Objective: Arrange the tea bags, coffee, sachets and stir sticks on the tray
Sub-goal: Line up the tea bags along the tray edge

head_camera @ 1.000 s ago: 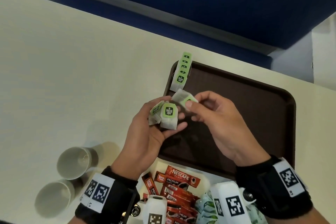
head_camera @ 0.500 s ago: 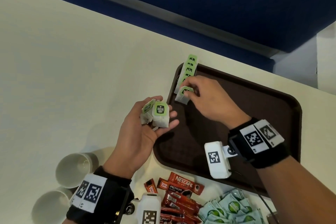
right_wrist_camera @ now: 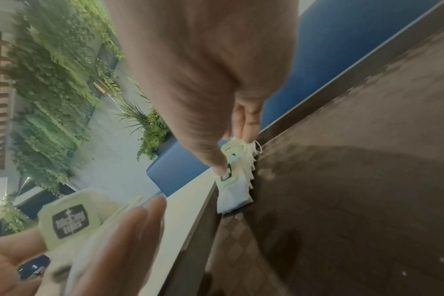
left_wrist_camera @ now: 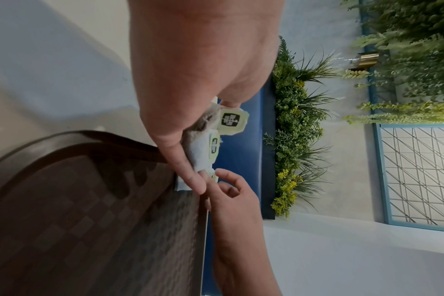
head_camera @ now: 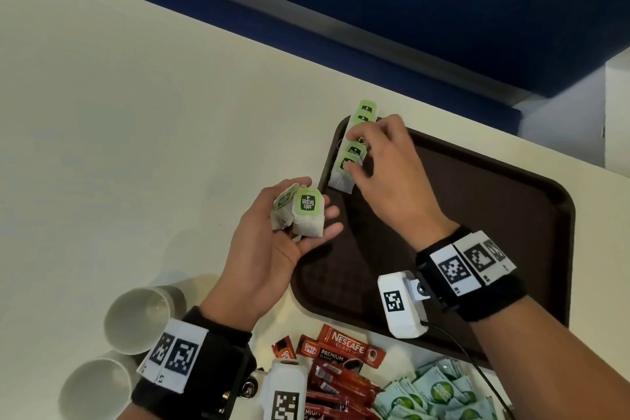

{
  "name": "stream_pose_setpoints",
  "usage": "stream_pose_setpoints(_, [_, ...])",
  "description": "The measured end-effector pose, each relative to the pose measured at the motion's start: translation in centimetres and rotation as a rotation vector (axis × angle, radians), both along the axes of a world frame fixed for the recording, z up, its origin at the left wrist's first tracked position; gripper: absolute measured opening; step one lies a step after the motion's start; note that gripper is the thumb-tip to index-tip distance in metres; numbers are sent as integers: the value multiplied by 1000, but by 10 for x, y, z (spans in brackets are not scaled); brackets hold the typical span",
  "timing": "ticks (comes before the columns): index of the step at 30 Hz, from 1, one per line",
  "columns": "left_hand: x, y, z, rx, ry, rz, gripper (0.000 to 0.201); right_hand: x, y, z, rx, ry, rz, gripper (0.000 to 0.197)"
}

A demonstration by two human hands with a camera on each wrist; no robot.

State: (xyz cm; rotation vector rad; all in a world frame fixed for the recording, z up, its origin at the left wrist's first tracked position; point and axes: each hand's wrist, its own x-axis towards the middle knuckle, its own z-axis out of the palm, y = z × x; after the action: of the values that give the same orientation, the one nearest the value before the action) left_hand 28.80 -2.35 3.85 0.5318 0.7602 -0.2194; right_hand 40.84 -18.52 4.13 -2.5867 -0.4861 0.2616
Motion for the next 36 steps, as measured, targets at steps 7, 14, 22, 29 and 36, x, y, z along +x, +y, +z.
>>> stream_pose_setpoints(7, [1,-5,0,-1,-13,9,47,-34,7,27,353,269,-71,27])
stream_pose_setpoints(14, [-1,-12,2,34,-2,1,43,-56,0,28,405,377,-103,21])
stream_pose_setpoints(22, [-5,-10,3,38,54,56,63,-34,-22,28,558,355,-249,18])
stream_pose_setpoints(29, [-7,-6,5,48,44,86,62,-26,-16,13,342,290,-104,16])
stream_pose_setpoints(36, [-8,-3,8,44,51,97,61,-25,-4,-8,237,185,-86,15])
